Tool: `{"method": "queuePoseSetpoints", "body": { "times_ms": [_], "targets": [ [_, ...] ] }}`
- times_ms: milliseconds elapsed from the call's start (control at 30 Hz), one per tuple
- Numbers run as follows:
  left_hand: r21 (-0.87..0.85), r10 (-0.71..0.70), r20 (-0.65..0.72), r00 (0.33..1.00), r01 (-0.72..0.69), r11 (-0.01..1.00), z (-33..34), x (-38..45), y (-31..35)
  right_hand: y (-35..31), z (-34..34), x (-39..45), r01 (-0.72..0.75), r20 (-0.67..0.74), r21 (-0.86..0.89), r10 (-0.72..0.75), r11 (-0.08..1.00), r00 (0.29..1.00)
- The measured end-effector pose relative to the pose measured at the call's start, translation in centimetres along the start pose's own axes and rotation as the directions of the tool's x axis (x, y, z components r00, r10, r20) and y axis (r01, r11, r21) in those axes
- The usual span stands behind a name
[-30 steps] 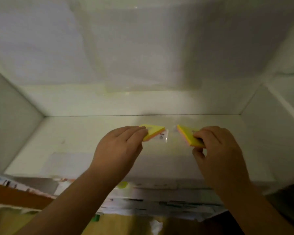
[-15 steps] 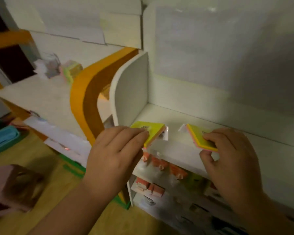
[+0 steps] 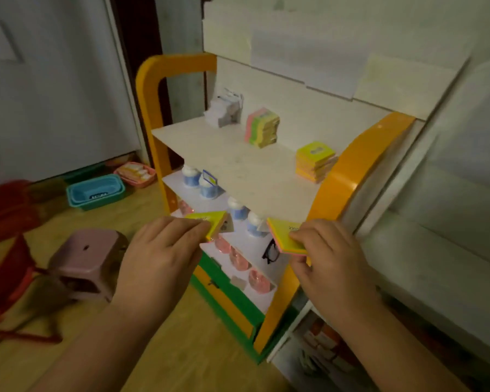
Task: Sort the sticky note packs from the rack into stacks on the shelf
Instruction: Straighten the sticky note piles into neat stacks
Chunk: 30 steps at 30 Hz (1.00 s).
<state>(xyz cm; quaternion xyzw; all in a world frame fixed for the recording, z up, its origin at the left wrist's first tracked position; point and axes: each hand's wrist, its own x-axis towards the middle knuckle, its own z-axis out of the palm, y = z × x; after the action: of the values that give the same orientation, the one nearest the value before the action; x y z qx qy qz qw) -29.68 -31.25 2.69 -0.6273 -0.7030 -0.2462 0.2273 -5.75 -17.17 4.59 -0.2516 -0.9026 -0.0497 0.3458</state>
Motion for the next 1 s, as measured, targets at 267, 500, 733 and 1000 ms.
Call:
{"method": "queuePoseSetpoints", "body": {
  "times_ms": [267,500,733,1000],
  "targets": [
    [0.068,-0.118,0.057,0.991,0.114,0.991,-1.1,-1.2,-6.1,-3.6,5.7,5.0,0.095,0.020,0.067,-0.097,0.993,0.995],
    [0.061,-0.104,0.082,0.991,0.099,0.993,2.0,3.7,-10.9,-2.0,11.7,9.6,0.092,-0.069,0.112,-0.085,0.989,0.994],
    [0.104,-0.092,0.194,0.977,0.072,0.992,4.6,10.2,-17.5,0.5,18.2,17.4,0.010,-0.125,0.175,0.012,0.985,0.992],
    [0.074,-0.075,0.268,0.960,0.057,0.996,8.2,15.6,-22.3,2.8,22.3,23.5,-0.047,-0.163,0.143,0.070,0.989,0.984]
  ]
}}
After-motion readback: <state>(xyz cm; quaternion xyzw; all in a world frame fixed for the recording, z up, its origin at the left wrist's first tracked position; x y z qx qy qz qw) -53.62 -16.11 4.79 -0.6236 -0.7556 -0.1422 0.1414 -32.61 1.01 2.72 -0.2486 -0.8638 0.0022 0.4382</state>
